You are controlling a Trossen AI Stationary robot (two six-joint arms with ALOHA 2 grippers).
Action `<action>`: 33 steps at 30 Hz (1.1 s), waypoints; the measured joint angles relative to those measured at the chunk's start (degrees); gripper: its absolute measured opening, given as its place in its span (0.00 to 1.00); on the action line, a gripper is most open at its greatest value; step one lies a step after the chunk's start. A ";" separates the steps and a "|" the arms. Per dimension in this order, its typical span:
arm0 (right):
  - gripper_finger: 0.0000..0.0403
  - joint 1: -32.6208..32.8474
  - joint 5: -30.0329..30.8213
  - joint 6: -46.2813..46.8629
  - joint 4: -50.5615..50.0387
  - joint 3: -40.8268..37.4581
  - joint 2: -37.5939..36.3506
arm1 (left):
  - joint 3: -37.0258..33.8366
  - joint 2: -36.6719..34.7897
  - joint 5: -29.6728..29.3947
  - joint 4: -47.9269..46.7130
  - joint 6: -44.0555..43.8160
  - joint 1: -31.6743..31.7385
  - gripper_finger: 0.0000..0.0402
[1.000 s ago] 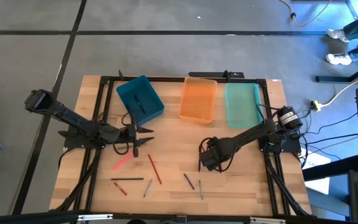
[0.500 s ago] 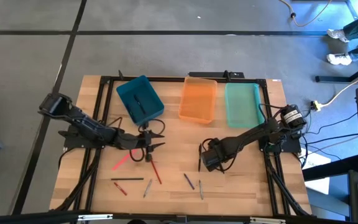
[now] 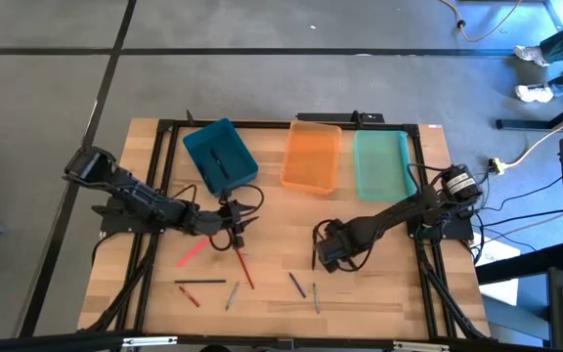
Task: Sort crayons/erasers/pens/pencils in bins
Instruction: Put the right black pen into the blue bin
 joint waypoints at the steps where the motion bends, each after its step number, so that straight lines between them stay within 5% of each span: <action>1: 0.08 -0.11 0.08 -1.22 -0.38 0.31 -0.11 | 0.00 0.02 -0.62 -0.06 0.96 0.16 0.33; 9: 0.08 -5.92 9.87 -11.27 -0.60 4.29 -2.46 | -0.02 -3.08 -7.23 0.05 7.49 -1.45 0.32; 15: 0.08 -10.82 8.54 -21.88 9.80 6.84 -3.84 | 0.00 -7.71 -9.90 -1.36 10.25 -3.90 0.32; 21: 0.08 -16.39 0.29 -31.13 29.55 7.81 -4.04 | -0.01 -11.82 -10.68 -7.47 10.44 -7.28 0.32; 27: 0.08 -23.83 -3.39 -33.71 48.60 8.78 -1.09 | -0.02 -16.06 -19.11 -12.01 10.38 -10.88 0.32; 33: 0.08 -28.10 -5.21 -41.92 51.16 24.03 9.22 | -0.04 -21.11 -28.86 -16.54 10.02 -13.95 0.33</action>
